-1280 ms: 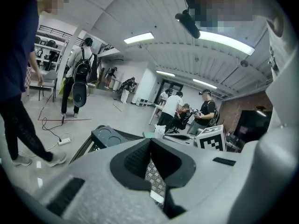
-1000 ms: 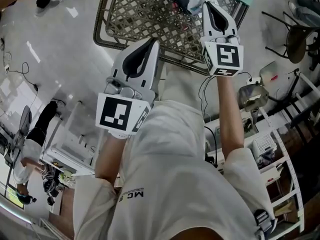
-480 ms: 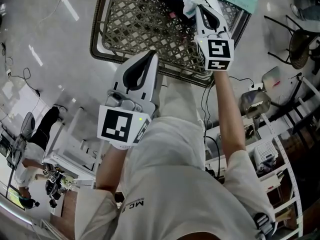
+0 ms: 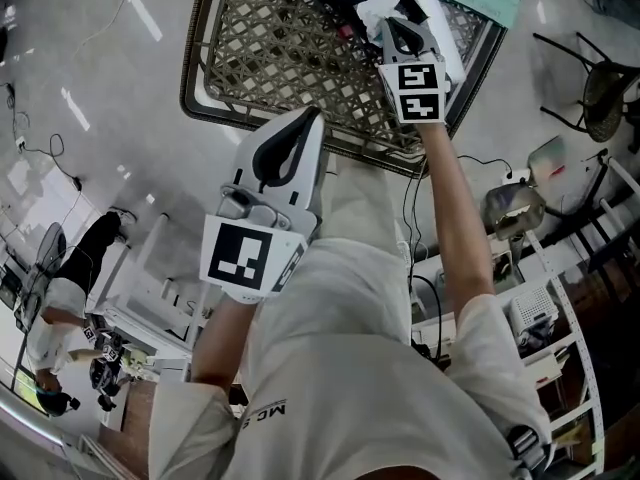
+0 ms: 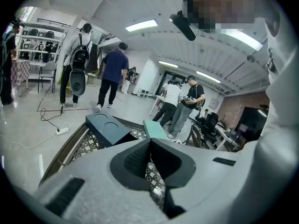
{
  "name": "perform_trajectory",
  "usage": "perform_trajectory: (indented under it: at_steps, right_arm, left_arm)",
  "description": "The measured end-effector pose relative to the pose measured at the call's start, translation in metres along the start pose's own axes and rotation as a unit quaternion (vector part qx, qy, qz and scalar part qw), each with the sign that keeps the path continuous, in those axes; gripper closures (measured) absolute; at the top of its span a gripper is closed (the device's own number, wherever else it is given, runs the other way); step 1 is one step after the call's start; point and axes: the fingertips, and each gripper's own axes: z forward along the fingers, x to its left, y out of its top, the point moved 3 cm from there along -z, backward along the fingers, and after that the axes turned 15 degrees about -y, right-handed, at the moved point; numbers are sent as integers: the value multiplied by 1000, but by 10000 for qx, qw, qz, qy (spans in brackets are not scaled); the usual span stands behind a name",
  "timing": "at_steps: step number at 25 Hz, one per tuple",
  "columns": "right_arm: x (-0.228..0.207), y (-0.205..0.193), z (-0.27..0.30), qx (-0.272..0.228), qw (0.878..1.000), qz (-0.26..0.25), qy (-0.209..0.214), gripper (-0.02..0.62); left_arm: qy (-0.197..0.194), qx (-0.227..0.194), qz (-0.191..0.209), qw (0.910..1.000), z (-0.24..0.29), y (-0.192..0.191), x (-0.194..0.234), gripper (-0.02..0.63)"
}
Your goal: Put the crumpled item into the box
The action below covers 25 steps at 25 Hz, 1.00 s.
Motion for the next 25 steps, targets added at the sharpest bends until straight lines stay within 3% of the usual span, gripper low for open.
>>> perform_trajectory:
  at_steps: [11, 25]
  right_arm:
    - [-13, -6, -21, -50, 9995, 256, -185, 577]
    - [-5, 86, -140, -950, 9939, 474, -296, 577]
  left_arm:
    - [-68, -73, 78, 9999, -6, -3, -14, 581]
    - [-149, -426, 350, 9984, -49, 25, -43, 581]
